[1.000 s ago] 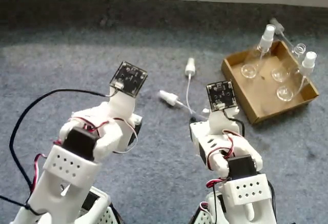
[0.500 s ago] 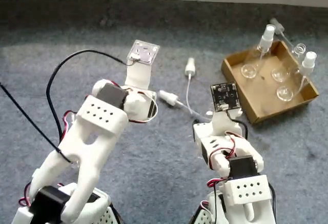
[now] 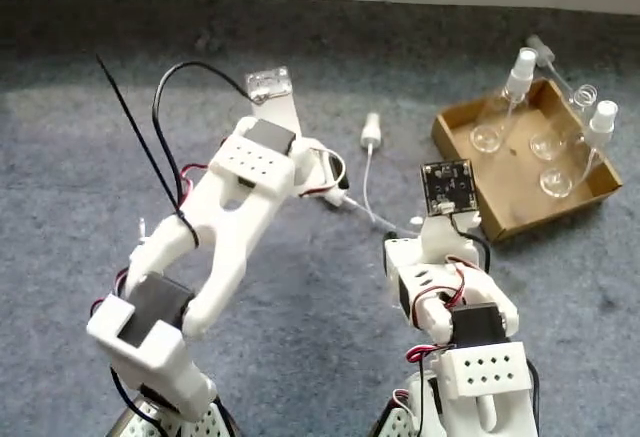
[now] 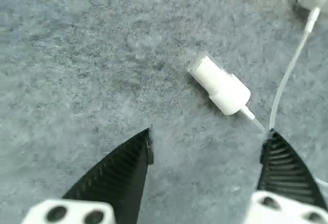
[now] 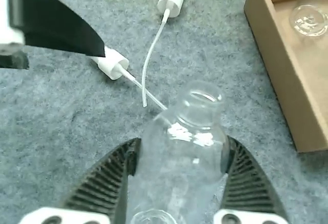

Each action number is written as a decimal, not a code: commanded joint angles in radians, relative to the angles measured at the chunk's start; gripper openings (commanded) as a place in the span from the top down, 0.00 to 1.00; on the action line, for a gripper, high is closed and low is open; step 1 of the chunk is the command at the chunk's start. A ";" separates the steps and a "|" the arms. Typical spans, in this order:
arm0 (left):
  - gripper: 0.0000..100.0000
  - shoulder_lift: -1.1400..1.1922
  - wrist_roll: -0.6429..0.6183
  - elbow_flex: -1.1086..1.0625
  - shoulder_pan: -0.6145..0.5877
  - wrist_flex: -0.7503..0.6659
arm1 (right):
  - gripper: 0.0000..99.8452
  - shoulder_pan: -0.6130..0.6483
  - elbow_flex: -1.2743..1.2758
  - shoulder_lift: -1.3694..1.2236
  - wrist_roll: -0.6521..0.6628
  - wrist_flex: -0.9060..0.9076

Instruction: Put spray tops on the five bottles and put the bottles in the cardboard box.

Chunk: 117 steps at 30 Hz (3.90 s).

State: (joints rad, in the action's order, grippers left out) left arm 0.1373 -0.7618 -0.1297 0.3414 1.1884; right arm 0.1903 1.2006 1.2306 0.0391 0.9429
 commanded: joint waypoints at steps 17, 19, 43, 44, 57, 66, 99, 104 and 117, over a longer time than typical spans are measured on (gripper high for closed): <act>0.70 0.323 -0.299 0.220 -0.013 -0.204 | 0.86 -0.012 -0.008 0.015 -0.006 -0.027; 0.70 0.354 -0.302 0.243 -0.013 -0.204 | 0.86 -0.012 -0.008 0.015 -0.006 -0.027; 0.99 0.389 -0.298 0.274 -0.015 -0.141 | 0.86 -0.012 -0.008 0.015 -0.005 -0.025; 0.99 0.389 -0.296 0.274 -0.016 -0.141 | 0.86 -0.012 -0.008 0.015 -0.005 -0.025; 0.99 0.136 -0.232 0.265 -0.099 -0.003 | 0.86 -0.012 -0.008 0.015 -0.005 -0.025; 0.99 0.124 0.183 0.272 -0.196 -0.011 | 0.86 -0.007 -0.007 0.015 -0.003 -0.025; 0.78 0.412 0.373 0.349 -0.298 -0.072 | 0.86 -0.007 0.064 0.015 -0.003 -0.082; 0.77 0.412 0.371 0.349 -0.297 -0.063 | 0.86 -0.007 0.064 0.015 -0.003 -0.082; 0.99 0.404 0.371 0.355 -0.291 -0.063 | 0.86 -0.007 0.064 0.015 -0.003 -0.082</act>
State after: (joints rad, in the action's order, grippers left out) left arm 0.5608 -0.3951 0.1680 0.0575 1.1193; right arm 0.1903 1.2774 1.2290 0.0391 0.8815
